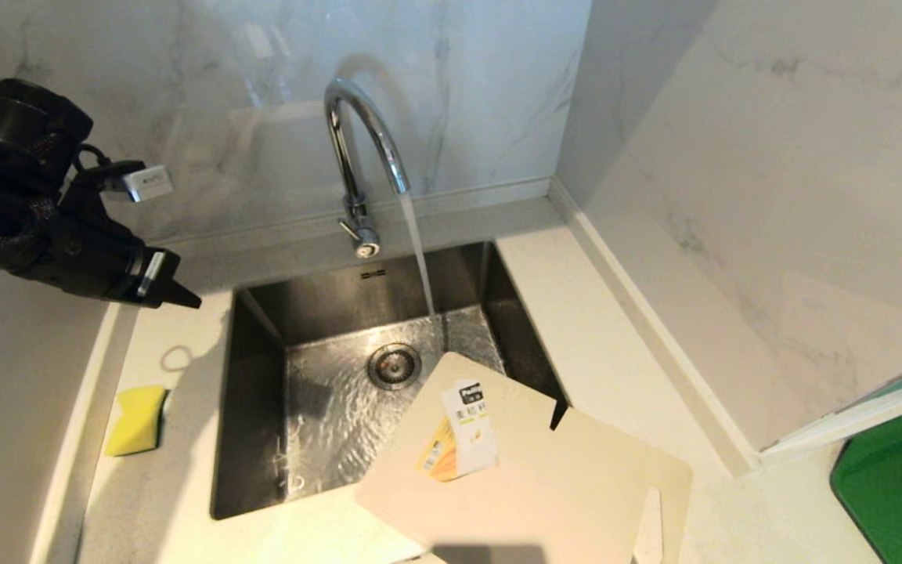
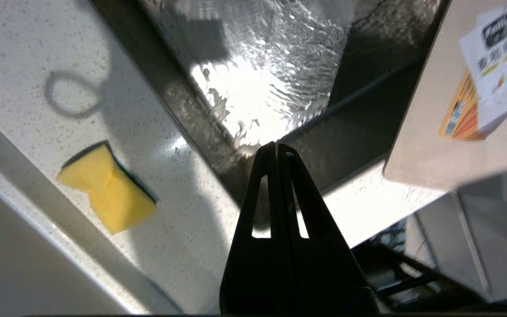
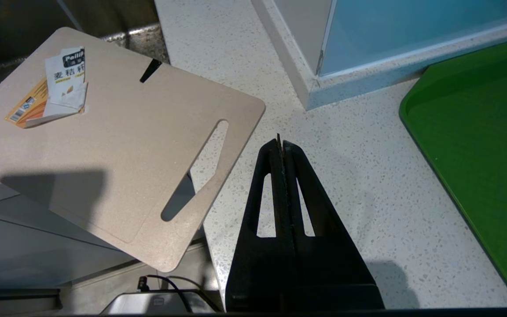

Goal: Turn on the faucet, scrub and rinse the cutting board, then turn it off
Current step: Turn off the tap

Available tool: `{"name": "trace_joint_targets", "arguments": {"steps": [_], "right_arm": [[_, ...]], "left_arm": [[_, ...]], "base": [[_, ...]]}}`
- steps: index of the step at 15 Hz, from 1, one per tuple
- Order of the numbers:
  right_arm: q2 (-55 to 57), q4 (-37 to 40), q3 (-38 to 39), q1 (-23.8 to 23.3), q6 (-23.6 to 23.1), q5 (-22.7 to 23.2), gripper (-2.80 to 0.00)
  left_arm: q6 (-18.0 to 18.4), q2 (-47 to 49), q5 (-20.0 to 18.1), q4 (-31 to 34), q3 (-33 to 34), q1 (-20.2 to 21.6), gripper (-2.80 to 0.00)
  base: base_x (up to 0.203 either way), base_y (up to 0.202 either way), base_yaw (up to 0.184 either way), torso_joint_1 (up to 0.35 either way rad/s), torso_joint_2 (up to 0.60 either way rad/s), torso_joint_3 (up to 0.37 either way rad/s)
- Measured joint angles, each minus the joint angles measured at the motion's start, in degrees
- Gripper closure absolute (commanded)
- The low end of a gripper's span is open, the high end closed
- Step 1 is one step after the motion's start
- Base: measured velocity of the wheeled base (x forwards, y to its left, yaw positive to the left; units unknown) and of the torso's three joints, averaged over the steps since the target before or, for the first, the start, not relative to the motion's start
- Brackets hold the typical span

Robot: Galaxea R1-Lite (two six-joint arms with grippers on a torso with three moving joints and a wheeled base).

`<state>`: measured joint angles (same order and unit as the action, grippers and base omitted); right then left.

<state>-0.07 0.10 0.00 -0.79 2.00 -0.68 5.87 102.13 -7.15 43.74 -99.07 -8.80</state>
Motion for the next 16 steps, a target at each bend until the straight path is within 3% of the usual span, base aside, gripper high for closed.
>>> {"name": "trace_joint_targets", "arguments": {"steps": [6, 10, 16], "right_arm": [[0.0, 0.0, 0.0, 0.02, 0.01, 0.0, 0.0], [0.0, 0.0, 0.0, 0.0, 0.03, -0.01, 0.0], [0.0, 0.0, 0.0, 0.02, 0.0, -0.02, 0.0]], "left_arm": [[-0.49, 1.53, 0.37, 2.05, -3.31, -4.56, 0.0], [0.38, 5.86, 0.57, 2.05, -10.15, -7.07, 0.0], [1.54, 14.34, 0.63, -5.69, -14.09, -11.24, 0.0]], "base": [[0.0, 0.0, 0.0, 0.0, 0.0, 0.0], [0.0, 0.0, 0.0, 0.0, 0.0, 0.0], [0.0, 0.0, 0.0, 0.0, 0.0, 0.0]]}}
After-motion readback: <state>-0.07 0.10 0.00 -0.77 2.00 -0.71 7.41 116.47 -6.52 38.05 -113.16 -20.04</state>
